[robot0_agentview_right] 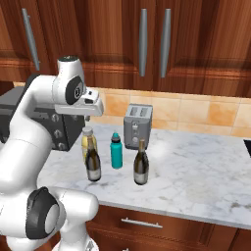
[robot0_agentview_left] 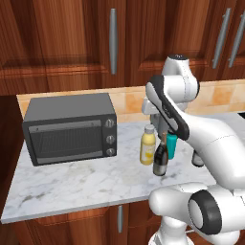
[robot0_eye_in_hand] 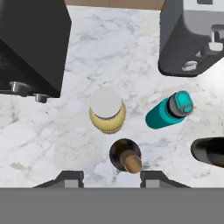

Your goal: Move the drinks to the dining counter.

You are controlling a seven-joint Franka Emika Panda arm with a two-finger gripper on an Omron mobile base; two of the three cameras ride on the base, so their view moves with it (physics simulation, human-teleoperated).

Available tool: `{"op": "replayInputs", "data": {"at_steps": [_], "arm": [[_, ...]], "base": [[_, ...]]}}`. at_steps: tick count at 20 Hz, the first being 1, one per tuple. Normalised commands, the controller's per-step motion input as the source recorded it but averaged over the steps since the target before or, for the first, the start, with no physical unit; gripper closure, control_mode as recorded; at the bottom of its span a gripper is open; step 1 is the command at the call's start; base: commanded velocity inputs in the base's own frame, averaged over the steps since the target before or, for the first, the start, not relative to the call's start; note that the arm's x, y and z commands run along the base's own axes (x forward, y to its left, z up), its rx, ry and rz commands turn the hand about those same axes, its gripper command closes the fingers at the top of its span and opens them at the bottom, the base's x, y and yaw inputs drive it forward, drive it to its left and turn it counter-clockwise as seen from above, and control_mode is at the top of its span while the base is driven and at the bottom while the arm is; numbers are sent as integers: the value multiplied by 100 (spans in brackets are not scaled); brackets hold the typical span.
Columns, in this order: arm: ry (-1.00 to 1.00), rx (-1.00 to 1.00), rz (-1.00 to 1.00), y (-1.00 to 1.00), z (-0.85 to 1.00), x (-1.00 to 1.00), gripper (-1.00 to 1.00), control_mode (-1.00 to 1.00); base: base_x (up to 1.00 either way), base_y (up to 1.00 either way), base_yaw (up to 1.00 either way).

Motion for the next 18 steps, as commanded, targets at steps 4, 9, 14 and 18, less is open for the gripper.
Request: {"op": "replayInputs", "data": {"at_steps": [4, 9, 14, 18], "arm": [[0, 0, 0, 0, -13, -2, -100, -100], [0, 0, 0, 0, -25, -15, -100, -100], [-1, 0, 0, -5, -24, -20, -100, -100], [-4, 0, 0, -13, -28, -25, -100, -100]], "base": [[0, 0, 0], [0, 0, 0], [0, 0, 0], [0, 0, 0]]}}
